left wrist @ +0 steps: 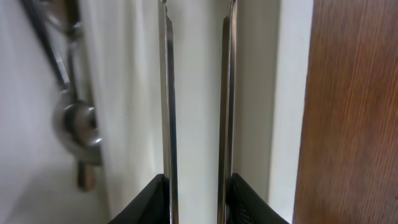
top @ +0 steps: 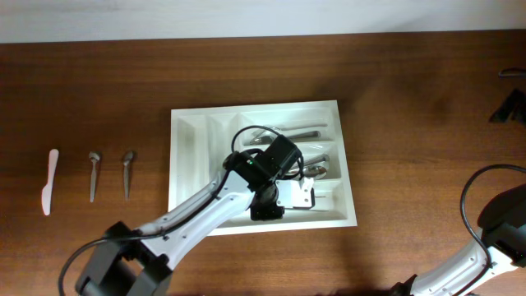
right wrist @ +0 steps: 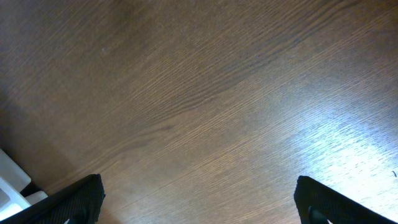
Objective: Pack container
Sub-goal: 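Carry the sticks right into the tray's lower long compartment and release, then move the left gripper back over the two spoons on the left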
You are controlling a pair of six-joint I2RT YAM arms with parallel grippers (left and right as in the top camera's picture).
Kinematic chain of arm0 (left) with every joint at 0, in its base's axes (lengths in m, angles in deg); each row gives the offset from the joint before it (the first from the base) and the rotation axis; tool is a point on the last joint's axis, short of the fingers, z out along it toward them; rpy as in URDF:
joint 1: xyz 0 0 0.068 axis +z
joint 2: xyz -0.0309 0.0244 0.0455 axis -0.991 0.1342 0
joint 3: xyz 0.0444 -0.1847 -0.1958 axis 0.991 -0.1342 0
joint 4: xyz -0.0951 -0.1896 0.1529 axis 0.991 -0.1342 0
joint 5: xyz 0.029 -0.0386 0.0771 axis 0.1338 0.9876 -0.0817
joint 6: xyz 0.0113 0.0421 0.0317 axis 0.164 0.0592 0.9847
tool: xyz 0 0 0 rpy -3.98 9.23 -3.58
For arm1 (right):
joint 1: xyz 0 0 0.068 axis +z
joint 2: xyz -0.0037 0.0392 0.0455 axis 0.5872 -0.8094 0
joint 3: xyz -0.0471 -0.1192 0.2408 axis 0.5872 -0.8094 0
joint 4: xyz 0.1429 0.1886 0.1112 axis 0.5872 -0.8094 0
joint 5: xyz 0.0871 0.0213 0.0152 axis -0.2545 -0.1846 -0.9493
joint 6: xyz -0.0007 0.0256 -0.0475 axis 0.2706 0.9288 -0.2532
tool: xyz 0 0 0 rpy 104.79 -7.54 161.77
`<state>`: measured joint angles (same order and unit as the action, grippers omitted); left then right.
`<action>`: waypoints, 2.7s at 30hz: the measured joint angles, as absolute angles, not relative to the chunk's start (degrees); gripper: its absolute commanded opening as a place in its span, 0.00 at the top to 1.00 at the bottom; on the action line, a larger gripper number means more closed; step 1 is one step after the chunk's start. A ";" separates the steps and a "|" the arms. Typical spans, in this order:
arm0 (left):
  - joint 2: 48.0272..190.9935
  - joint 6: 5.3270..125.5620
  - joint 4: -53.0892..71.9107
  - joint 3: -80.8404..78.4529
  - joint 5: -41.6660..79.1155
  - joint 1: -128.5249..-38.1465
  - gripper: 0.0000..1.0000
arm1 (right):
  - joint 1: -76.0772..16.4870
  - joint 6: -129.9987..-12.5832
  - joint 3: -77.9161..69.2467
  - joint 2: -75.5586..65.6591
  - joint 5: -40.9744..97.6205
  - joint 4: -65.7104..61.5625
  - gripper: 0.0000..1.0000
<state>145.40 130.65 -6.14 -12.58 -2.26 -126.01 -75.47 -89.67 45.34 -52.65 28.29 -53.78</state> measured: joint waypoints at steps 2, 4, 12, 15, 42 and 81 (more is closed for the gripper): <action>146.01 130.65 -6.12 -12.58 -1.76 -126.01 0.63 | -75.47 -89.63 45.34 -52.65 28.29 -53.80 0.01; 146.47 130.94 -6.12 -12.58 -1.54 -126.01 0.46 | -75.47 -89.63 45.34 -52.65 28.29 -53.80 0.01; 146.78 131.29 -6.10 -12.58 -1.10 -125.99 0.30 | -75.47 -89.67 45.34 -52.65 28.29 -53.80 0.01; 146.78 131.29 -5.90 -12.58 -1.12 -125.99 0.27 | -75.47 -89.67 45.34 -52.65 28.29 -53.80 0.01; 147.04 77.50 -24.92 15.85 -16.81 -109.57 0.01 | -75.47 -89.65 45.34 -52.65 28.29 -53.80 0.02; 148.35 88.51 -6.42 -8.01 -12.90 -66.93 0.01 | -75.47 -89.67 45.34 -52.65 28.29 -53.78 0.01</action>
<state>148.35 88.51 -6.42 -8.01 -12.90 -66.93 -75.47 -89.67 45.34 -52.65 28.29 -53.78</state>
